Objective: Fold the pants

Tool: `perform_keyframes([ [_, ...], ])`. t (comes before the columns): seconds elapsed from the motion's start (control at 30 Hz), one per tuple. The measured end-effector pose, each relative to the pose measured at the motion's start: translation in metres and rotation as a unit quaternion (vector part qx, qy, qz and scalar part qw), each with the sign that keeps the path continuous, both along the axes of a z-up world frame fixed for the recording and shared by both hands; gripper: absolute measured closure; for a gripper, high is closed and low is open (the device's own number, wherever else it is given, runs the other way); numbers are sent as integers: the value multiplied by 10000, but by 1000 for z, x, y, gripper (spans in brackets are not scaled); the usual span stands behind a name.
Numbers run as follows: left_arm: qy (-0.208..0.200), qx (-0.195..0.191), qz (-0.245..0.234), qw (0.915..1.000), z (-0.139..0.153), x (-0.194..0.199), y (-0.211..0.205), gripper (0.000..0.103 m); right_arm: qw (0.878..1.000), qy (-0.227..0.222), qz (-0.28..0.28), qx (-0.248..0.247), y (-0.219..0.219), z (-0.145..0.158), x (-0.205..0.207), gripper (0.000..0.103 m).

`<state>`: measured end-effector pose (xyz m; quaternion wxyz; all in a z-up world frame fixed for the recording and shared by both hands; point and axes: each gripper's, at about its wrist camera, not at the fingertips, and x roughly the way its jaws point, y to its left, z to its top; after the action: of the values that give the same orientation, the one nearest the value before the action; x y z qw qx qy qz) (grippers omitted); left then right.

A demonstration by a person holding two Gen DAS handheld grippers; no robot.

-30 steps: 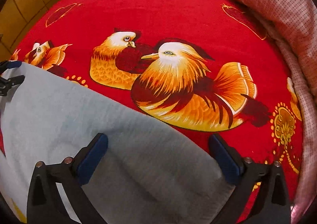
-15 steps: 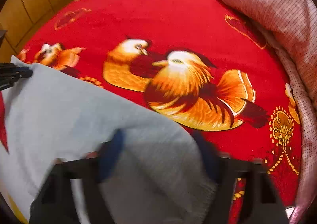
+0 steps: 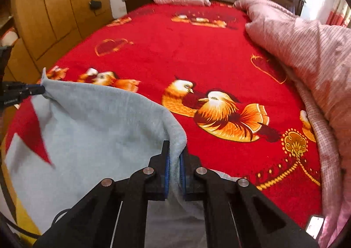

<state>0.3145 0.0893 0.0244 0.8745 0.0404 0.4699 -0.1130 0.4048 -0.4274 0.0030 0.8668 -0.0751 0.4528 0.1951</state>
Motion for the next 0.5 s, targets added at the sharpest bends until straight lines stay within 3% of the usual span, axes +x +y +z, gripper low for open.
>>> perform_keyframes([
  [0.23,-483,-178,261,9983,25,-75,4,100,9995,-162,185,186,-7,29,-56,94],
  [0.5,-757,-438,529,9948,27,-165,5,100,9981,-166,548,-207,-11,26,-121,94],
])
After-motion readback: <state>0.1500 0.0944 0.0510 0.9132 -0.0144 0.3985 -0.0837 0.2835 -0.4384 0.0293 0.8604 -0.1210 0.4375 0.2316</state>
